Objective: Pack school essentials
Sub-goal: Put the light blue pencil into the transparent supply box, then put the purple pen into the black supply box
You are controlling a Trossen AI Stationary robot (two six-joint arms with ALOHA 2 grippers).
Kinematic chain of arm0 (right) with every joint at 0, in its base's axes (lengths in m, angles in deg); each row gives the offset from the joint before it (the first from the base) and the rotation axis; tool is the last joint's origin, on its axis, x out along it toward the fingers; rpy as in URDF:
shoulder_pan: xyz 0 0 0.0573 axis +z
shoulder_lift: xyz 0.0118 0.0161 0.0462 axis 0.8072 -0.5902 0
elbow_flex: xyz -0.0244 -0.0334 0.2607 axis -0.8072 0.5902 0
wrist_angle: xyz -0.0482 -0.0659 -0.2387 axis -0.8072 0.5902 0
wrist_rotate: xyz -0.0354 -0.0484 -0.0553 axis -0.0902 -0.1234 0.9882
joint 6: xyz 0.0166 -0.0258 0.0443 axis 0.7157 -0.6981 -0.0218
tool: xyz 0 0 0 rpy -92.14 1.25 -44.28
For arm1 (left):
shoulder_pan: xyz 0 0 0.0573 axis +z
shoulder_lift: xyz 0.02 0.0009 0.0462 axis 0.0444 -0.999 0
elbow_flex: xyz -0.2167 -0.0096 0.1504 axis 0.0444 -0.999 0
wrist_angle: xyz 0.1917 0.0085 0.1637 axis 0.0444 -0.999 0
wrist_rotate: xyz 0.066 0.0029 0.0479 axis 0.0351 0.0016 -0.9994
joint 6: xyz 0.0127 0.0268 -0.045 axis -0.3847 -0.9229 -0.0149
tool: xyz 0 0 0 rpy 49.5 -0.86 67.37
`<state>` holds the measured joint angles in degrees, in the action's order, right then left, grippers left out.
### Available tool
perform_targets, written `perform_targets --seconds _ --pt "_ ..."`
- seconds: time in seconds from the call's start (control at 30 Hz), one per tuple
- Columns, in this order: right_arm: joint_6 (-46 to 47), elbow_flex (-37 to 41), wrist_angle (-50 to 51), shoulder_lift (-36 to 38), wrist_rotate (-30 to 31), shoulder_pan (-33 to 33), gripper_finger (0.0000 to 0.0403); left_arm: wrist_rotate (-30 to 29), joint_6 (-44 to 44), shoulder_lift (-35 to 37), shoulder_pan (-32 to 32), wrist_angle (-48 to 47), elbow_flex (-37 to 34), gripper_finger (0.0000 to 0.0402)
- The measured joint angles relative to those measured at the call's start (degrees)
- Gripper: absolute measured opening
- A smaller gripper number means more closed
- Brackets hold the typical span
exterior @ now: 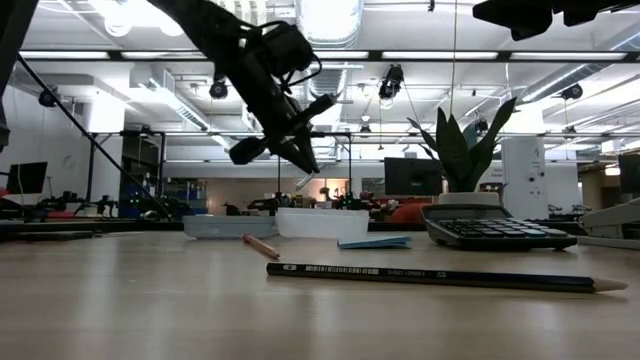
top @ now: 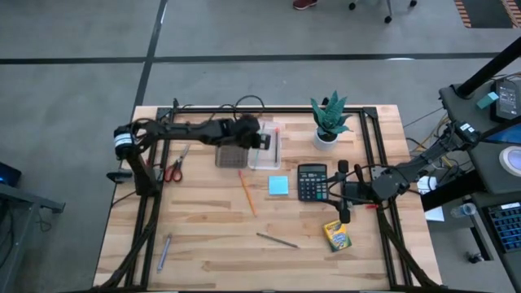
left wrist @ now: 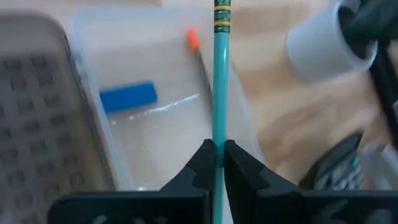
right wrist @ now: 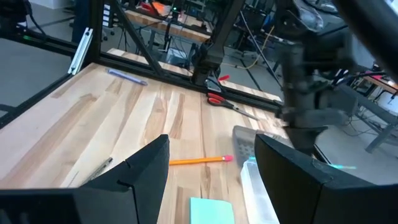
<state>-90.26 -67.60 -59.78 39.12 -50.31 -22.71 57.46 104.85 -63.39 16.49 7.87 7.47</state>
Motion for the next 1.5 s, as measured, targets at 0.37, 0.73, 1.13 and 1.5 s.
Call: perform_targets --seconds 0.37,0.73,1.13,1.5 --pt "0.07 0.00 0.68 0.19 0.04 0.00 0.0226 -0.17 0.10 -2.50 3.06 6.78 -0.17 0.0005" --pt "0.21 0.00 0.71 0.19 0.07 0.00 0.0226 -0.28 0.11 -4.48 3.63 8.88 -0.25 0.0049" --pt "0.21 0.00 1.36 0.19 0.04 0.00 0.0226 -0.31 -7.39 -3.91 0.93 9.98 -0.28 0.0055" --pt "0.93 0.00 1.45 0.19 0.09 0.00 0.0226 0.18 -15.14 -0.05 -10.72 10.38 -0.33 0.0055"
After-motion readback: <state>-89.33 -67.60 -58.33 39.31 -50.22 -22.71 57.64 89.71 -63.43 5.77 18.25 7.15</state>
